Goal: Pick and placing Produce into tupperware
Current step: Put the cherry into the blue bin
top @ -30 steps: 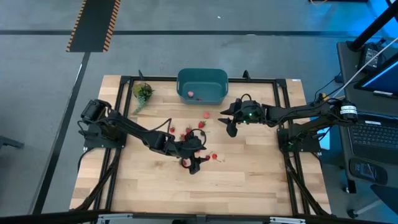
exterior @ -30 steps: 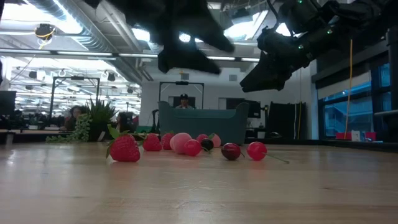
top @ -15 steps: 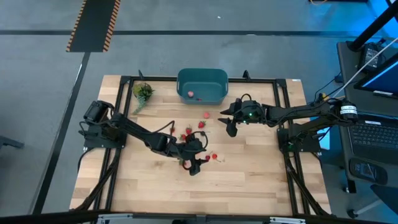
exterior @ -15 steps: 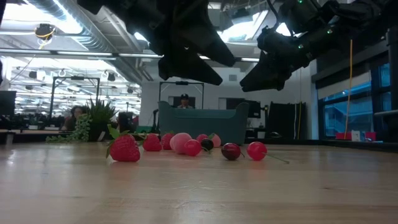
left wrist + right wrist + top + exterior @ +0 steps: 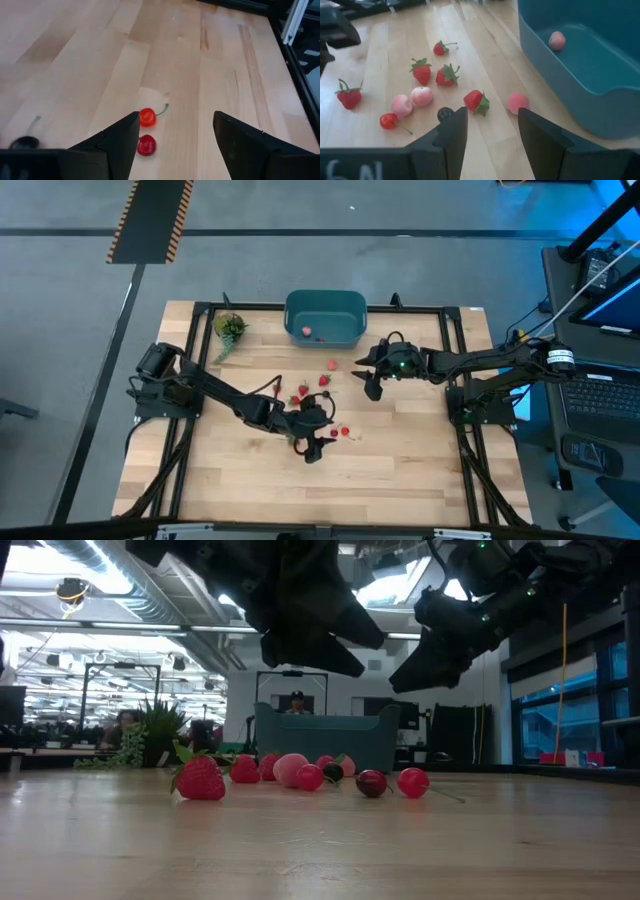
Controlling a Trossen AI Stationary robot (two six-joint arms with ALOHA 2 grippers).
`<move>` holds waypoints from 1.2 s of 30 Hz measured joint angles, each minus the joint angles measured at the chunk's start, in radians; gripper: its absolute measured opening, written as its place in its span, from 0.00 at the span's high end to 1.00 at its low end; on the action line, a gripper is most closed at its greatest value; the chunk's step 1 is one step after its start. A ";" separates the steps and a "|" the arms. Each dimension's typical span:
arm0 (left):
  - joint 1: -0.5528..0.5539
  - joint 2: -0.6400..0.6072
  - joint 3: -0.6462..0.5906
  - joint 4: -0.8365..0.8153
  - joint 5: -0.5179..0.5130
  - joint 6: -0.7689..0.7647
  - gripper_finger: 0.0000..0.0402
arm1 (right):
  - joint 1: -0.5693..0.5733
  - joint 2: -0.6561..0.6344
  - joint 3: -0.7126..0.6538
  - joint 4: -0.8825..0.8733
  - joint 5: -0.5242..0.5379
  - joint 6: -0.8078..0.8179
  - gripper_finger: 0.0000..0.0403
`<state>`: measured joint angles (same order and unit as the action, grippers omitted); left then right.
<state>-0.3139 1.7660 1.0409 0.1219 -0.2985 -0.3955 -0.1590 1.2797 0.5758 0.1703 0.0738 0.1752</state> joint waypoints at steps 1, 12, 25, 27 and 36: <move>0.000 0.000 0.000 0.000 0.000 0.012 0.39 | 0.000 0.000 0.000 -0.004 0.000 0.000 0.56; -0.001 0.000 0.000 -0.058 0.058 0.143 0.39 | 0.021 0.000 0.000 -0.016 0.003 -0.084 0.56; 0.008 -0.131 0.002 -0.486 0.077 0.163 0.39 | 0.146 0.002 0.000 0.016 0.002 -0.042 0.56; 0.006 -0.167 0.002 -0.559 0.076 0.154 0.39 | 0.160 0.004 0.000 0.017 0.002 -0.016 0.56; -0.037 -0.278 0.000 -0.838 0.032 0.079 0.39 | 0.197 0.084 0.011 0.117 -0.044 0.090 0.56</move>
<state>-0.3511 1.4877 1.0412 -0.7159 -0.2664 -0.3167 0.0378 1.3641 0.5870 0.2876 0.0302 0.2652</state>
